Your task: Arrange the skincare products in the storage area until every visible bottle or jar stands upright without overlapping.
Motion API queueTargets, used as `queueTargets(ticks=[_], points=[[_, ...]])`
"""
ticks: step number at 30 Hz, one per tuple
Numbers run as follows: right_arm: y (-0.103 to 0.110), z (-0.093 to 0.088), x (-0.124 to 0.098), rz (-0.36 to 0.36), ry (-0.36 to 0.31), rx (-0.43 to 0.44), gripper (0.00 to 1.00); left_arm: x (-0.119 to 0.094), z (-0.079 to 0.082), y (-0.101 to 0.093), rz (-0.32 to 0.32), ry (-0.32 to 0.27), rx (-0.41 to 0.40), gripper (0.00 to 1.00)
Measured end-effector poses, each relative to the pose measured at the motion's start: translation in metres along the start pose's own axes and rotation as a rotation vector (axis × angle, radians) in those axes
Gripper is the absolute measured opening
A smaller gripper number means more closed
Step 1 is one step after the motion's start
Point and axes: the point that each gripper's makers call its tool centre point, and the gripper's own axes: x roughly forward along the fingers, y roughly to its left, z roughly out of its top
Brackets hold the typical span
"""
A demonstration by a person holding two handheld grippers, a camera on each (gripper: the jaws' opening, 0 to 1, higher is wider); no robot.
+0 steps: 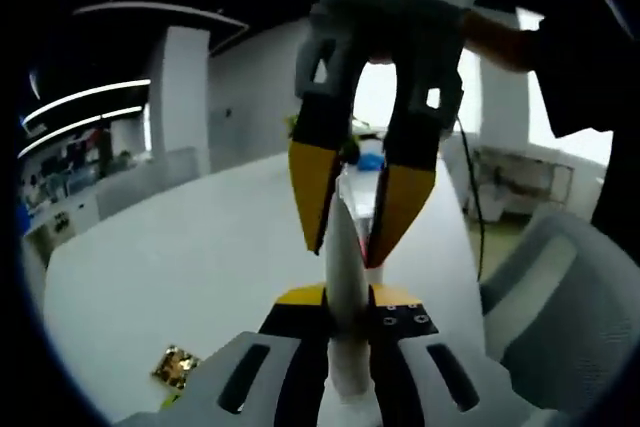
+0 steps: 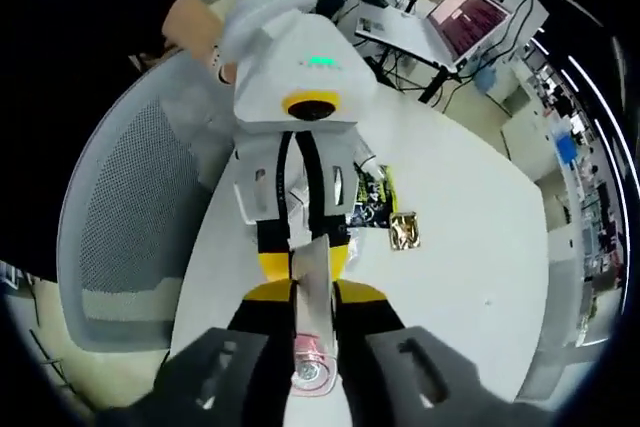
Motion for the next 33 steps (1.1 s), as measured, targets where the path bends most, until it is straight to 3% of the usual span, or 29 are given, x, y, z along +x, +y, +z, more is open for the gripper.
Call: queueTargets(ticks=[8,15,17,21,24,29,33], points=[[0.007,-0.010,0.006,0.105,0.037,0.098,0.07,0.009,-0.008,-0.003,-0.042,-0.004,0.043,0.10],[0.004,-0.014,0.008,0.136,0.108,0.191,0.04,0.017,-0.008,-0.001,-0.090,-0.028,0.029,0.12],[0.001,-0.014,0.008,0.135,0.102,0.176,0.03,0.017,-0.008,0.001,-0.094,-0.026,0.031,0.13],[-0.005,-0.017,0.009,0.132,0.097,0.256,0.03,0.016,-0.009,0.005,-0.111,-0.026,0.019,0.16],[-0.004,-0.019,0.008,0.139,0.091,0.302,0.03,0.015,-0.019,0.008,-0.113,0.018,0.013,0.22],[-0.003,-0.021,0.006,0.137,0.071,0.290,0.03,0.017,-0.033,0.006,-0.141,0.069,0.035,0.20],[0.000,-0.021,0.005,0.150,0.074,0.262,0.06,0.019,-0.032,0.003,-0.165,0.078,0.056,0.15]])
